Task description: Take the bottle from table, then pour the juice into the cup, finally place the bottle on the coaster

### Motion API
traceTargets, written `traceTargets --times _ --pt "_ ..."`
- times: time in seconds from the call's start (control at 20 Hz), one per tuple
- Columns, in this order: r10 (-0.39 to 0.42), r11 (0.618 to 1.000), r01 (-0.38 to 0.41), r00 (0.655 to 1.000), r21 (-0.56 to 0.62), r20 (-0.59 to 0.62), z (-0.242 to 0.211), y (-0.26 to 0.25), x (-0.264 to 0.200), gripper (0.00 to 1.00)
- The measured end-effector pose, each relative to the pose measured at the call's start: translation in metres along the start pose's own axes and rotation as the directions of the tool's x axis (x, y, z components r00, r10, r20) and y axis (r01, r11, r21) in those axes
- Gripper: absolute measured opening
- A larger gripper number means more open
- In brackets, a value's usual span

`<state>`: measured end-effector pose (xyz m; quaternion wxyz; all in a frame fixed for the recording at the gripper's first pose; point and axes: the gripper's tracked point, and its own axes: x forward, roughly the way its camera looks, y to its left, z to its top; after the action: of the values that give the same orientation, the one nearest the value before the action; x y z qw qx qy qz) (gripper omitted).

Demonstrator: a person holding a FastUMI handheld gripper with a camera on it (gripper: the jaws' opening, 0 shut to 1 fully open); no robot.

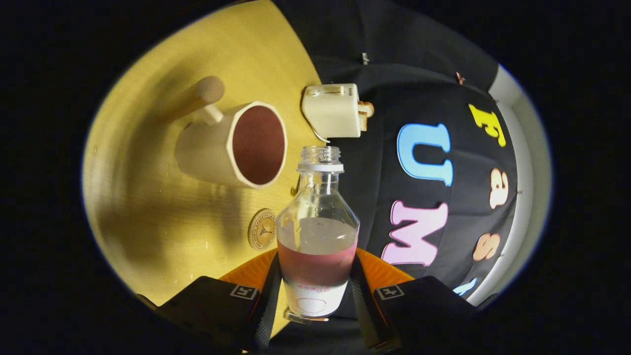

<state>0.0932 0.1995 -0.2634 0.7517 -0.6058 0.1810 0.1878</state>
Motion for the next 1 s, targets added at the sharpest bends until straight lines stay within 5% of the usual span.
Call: traceTargets --times 0.2,0.5,1.0 --pt "0.04 0.94 -0.051 0.998 0.338 0.039 0.004 0.01 0.002 0.72" --pt "0.05 0.652 -0.177 0.98 0.738 0.191 0.026 0.009 0.002 0.72" --pt "-0.08 0.318 -0.259 0.951 0.912 0.299 0.013 -0.031 0.02 0.72"
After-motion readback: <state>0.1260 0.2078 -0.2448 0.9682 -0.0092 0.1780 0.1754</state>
